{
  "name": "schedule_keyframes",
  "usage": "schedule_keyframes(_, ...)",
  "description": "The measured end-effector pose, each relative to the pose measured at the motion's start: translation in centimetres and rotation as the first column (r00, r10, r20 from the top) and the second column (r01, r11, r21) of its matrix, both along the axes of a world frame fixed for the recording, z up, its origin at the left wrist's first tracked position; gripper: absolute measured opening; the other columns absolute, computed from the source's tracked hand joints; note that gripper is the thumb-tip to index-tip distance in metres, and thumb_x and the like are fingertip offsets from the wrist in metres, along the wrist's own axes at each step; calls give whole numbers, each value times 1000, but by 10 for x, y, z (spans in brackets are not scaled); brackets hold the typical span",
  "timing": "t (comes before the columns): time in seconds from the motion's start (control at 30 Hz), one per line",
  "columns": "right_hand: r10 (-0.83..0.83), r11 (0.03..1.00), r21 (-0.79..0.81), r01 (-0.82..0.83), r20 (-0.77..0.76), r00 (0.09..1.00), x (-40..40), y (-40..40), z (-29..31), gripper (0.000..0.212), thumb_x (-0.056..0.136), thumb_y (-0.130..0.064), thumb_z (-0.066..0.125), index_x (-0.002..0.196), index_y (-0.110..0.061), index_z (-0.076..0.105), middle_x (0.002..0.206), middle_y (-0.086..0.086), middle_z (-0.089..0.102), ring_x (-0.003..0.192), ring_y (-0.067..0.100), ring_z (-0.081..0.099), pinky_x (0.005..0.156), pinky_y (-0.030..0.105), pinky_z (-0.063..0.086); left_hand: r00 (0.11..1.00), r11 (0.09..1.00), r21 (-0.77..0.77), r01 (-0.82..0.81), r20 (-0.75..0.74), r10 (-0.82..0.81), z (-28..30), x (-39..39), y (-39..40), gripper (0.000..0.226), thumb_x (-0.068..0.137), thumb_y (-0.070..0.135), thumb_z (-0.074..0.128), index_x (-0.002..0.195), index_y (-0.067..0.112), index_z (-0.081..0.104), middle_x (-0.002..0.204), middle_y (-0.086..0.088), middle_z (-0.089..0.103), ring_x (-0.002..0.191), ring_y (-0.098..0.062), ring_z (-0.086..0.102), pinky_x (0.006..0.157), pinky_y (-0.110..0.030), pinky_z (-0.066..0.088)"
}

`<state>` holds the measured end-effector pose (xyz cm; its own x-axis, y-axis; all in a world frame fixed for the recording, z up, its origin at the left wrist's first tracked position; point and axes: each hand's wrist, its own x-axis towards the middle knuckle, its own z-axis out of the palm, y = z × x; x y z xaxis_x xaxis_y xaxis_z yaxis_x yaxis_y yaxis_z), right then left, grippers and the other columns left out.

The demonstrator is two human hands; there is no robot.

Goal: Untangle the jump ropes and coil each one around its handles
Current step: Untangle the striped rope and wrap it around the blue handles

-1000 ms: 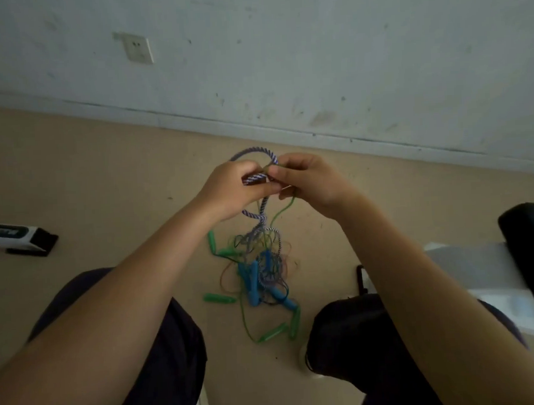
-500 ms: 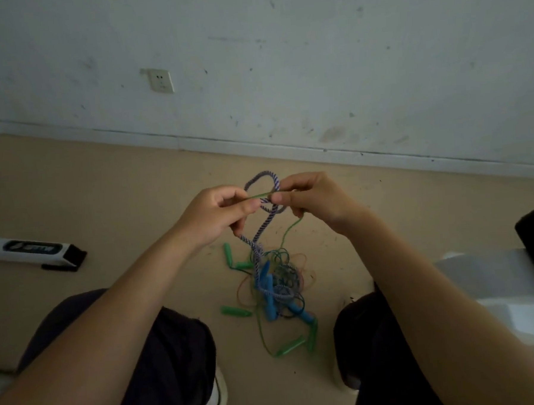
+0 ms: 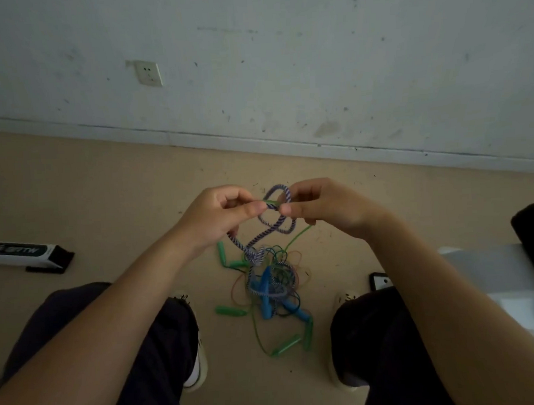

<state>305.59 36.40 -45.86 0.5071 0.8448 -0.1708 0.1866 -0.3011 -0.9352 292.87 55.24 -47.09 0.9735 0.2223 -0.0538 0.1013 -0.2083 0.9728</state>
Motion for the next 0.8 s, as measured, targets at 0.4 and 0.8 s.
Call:
schedule_keyframes(0.4, -94, 995, 29, 95, -13, 995, -3, 8, 3, 33, 72, -36, 77, 74, -3, 70, 65, 14, 56, 56, 21, 37, 51, 28, 29, 997, 995, -78, 61, -50, -65, -1, 7, 12, 33, 72, 34, 75, 101, 19, 71, 69, -11, 61, 59, -18, 58, 55, -25, 51)
schedule_keyframes(0.8, -231, 971, 71, 229, 25, 973, 3, 10, -2, 19, 85, -23, 73, 83, -4, 72, 60, 3, 53, 53, 18, 38, 49, 27, 31, 988, 991, -43, 124, -86, -127, -5, 14, -3, 19, 85, 32, 69, 83, 13, 65, 53, 6, 57, 54, -12, 56, 71, -37, 55)
